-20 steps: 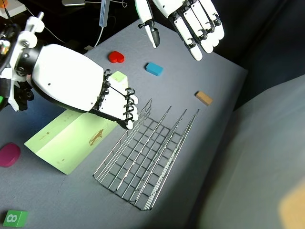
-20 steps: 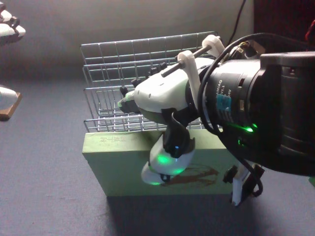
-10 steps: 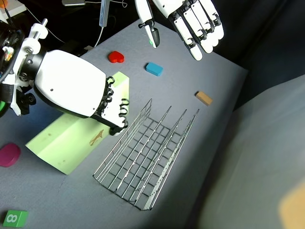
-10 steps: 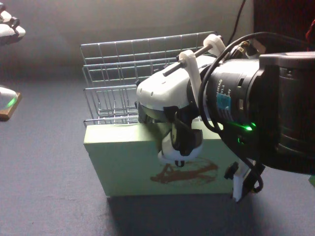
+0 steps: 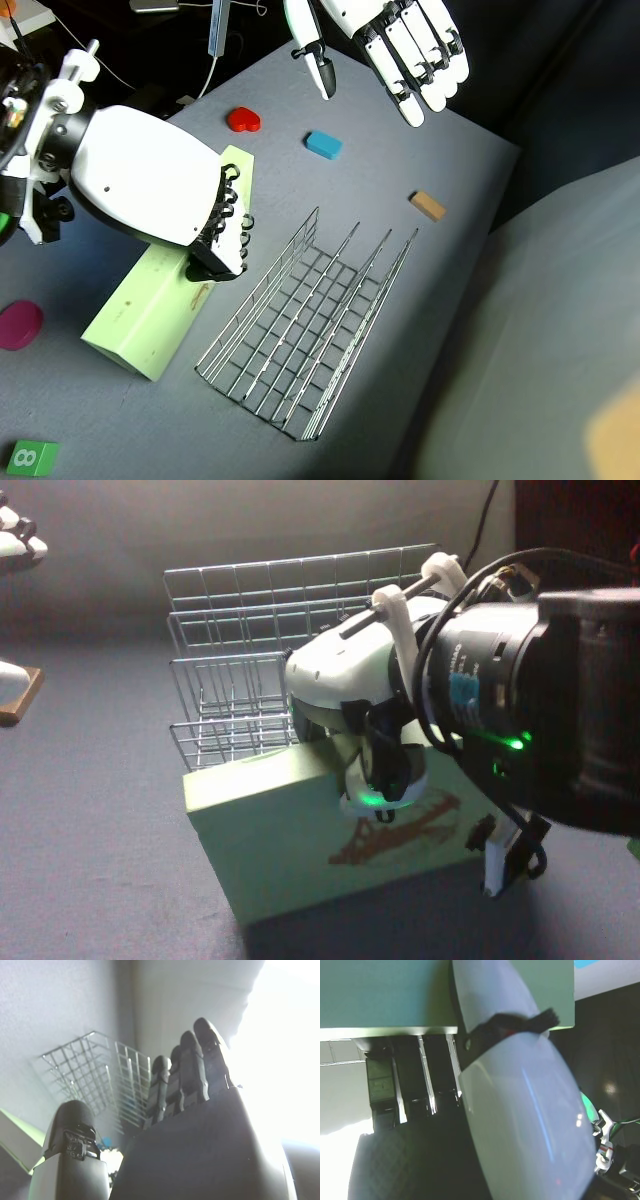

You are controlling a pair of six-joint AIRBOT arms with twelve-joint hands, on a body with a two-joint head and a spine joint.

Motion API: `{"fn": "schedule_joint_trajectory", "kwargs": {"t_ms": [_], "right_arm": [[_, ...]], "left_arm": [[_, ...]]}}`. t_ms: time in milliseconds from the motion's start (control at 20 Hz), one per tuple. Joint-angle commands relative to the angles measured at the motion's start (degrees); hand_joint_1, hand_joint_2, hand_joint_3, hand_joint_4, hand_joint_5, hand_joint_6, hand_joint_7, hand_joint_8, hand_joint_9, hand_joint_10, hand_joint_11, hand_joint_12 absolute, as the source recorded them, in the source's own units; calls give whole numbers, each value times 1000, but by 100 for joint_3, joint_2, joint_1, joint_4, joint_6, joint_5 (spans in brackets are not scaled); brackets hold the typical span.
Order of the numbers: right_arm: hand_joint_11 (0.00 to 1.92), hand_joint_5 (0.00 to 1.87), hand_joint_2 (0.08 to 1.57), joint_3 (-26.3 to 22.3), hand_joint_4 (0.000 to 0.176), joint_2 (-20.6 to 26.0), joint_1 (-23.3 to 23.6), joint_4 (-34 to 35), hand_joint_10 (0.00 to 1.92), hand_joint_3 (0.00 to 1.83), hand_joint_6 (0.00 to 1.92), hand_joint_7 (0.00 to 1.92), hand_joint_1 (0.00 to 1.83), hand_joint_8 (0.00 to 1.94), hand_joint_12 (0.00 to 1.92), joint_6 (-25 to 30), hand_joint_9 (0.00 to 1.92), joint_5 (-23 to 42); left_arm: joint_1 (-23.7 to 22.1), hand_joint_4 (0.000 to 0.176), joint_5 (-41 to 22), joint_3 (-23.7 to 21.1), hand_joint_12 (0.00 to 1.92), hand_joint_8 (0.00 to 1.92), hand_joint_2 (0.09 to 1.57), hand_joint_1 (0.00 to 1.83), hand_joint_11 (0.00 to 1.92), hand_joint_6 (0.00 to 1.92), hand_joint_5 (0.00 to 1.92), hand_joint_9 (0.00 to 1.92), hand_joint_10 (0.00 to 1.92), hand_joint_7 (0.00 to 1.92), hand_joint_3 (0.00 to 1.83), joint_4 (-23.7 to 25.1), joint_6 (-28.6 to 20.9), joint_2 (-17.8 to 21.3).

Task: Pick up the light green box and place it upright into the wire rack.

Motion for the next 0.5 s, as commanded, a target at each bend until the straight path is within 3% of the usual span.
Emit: {"fn": "schedule_joint_trajectory", "kwargs": {"t_ms": [0, 450], "right_arm": [[633, 813, 1194, -45, 0, 41, 160, -314, 1252, 0, 1134, 864, 1187, 1307, 1617, -60, 721, 141], [630, 788, 1195, -369, 0, 534, 1561, -193, 1241, 0, 1167, 885, 1190, 1278, 1588, -153, 730, 171]], "left_arm": [[-104, 0, -246, 16, 388, 2, 1279, 222, 0, 0, 97, 117, 5, 47, 1, 353, 43, 20], [-109, 0, -185, 15, 388, 4, 1280, 225, 0, 0, 72, 131, 6, 63, 1, 349, 45, 42]]}}
